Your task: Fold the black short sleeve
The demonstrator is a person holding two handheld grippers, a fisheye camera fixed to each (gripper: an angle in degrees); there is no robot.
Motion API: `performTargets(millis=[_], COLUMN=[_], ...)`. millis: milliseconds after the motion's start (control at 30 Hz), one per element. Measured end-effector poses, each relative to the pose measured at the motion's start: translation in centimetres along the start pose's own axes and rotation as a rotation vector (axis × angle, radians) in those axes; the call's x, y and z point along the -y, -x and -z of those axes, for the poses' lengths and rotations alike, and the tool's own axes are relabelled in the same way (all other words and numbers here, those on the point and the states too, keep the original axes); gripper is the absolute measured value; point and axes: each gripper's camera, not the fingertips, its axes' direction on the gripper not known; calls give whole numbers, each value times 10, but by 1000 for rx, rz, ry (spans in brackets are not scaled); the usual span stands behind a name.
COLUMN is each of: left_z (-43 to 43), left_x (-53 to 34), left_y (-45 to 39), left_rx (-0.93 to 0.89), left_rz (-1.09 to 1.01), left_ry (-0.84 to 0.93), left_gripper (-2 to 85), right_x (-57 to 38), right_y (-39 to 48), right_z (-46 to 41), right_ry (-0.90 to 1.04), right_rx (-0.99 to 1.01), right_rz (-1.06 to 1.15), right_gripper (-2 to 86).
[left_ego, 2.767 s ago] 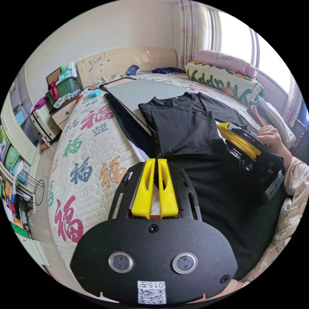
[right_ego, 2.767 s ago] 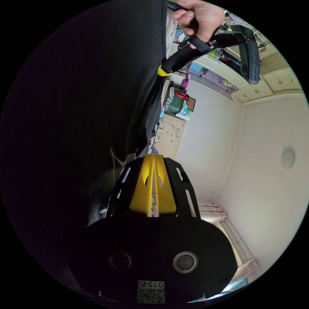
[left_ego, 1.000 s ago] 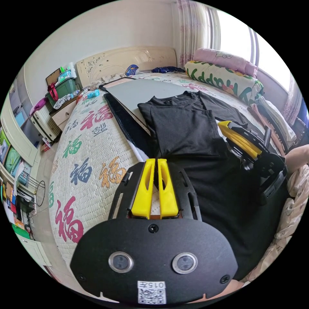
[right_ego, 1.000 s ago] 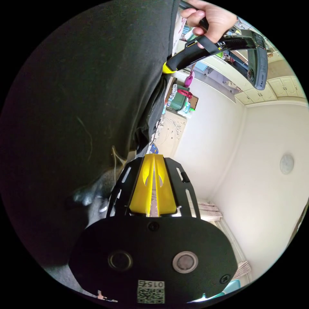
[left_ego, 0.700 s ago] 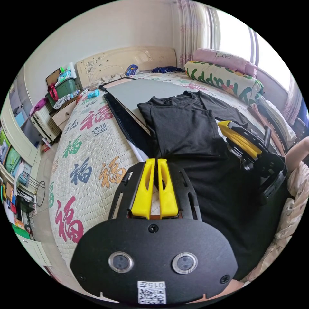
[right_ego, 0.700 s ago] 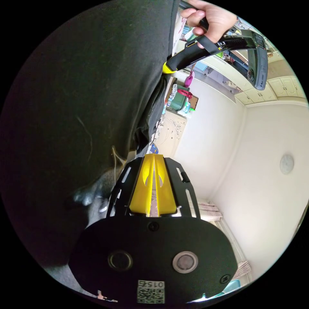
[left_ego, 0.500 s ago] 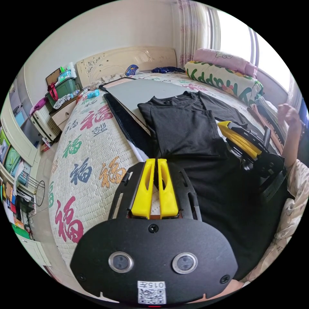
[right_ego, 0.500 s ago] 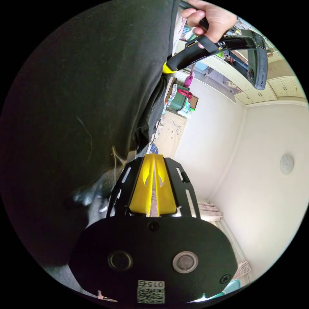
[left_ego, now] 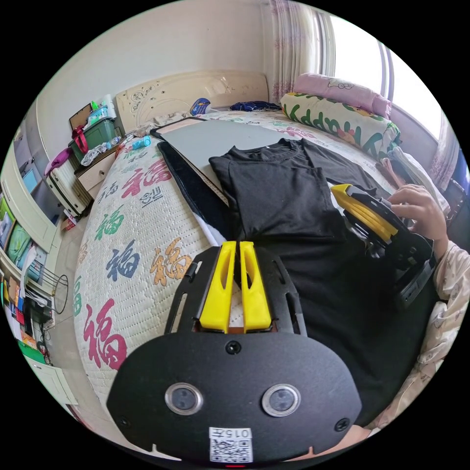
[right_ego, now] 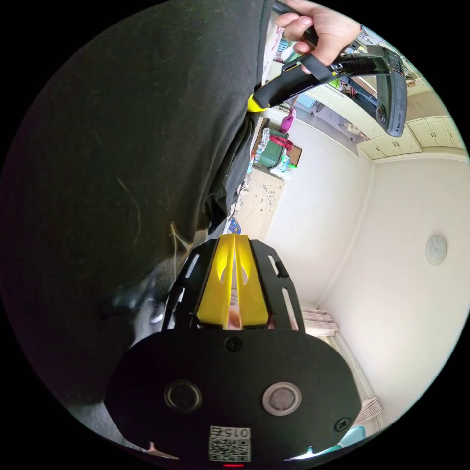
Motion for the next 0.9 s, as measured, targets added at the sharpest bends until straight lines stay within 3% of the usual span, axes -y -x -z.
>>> performTargets(millis=[200, 300, 400, 433, 533, 633, 767, 900], left_z=[1, 1, 1, 1, 1, 1, 0, -1], left_x=[1, 2, 2, 2, 3, 3, 3, 3], left_y=[-5, -8, -11, -12, -15, -18, -23, -26], left_rx=[-1, -1, -1, -1, -2, -1, -1, -4], left_rz=[0, 0, -1, -1, 0, -1, -1, 0], left_ry=[0, 0, 1, 1, 1, 2, 1, 1], left_gripper=[5, 5, 5, 5, 5, 5, 5, 5], right_x=[58, 77, 83, 77, 58, 78, 132, 189], right_y=[-31, -63, -143, -179, -245, -268, -265, -271], right_z=[-89, -135, -195, -220, -284, -359, -455, -517], right_ry=[-36, -107, -146, -193, -463, -579, -592, -588], right_rx=[-45, -107, 126, 285, 706, 997, 1083, 1149], right_rz=[-39, -193, -531, -675, -876, -874, -803, -679], right_gripper=[-10, -10, -9, -9, -7, 9, 87, 84])
